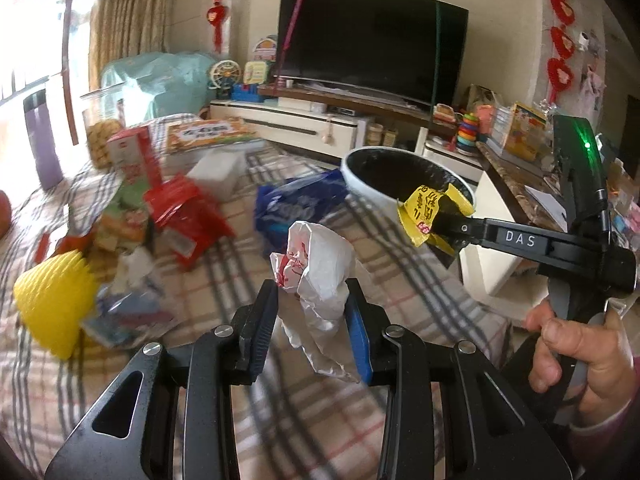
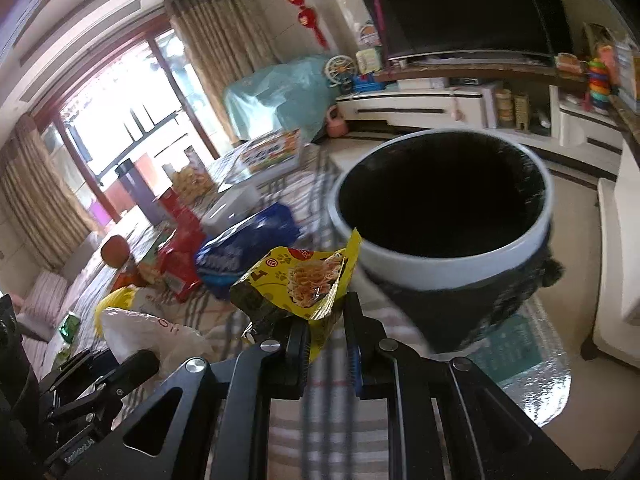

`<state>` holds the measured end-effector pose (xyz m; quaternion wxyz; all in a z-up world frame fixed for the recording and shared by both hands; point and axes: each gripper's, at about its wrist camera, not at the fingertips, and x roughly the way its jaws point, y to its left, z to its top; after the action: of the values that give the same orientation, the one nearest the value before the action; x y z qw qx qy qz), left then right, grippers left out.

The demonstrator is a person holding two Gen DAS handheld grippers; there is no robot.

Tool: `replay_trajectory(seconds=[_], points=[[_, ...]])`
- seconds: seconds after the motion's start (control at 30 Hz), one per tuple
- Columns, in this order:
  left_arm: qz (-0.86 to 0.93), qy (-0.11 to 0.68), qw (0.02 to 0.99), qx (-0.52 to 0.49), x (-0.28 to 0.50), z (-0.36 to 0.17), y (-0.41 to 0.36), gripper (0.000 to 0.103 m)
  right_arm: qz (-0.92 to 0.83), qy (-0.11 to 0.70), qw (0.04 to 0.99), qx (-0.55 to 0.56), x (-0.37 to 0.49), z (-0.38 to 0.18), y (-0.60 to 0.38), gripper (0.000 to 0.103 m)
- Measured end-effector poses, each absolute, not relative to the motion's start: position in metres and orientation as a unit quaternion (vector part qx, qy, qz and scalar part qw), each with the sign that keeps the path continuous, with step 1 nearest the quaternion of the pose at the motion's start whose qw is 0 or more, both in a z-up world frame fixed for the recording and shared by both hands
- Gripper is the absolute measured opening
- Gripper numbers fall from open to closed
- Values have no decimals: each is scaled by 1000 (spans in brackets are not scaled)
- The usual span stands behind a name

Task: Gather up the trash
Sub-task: 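Carry both items over the bin and open both tools to drop them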

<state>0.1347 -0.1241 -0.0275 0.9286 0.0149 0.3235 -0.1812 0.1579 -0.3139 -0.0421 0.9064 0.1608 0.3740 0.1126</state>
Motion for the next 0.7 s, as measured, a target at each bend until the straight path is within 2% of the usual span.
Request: replay_trajectory(seconds=[0.7], points=[[-231, 325, 917, 24, 199, -8, -201, 33, 62, 381, 910, 153, 194, -29, -382, 16]])
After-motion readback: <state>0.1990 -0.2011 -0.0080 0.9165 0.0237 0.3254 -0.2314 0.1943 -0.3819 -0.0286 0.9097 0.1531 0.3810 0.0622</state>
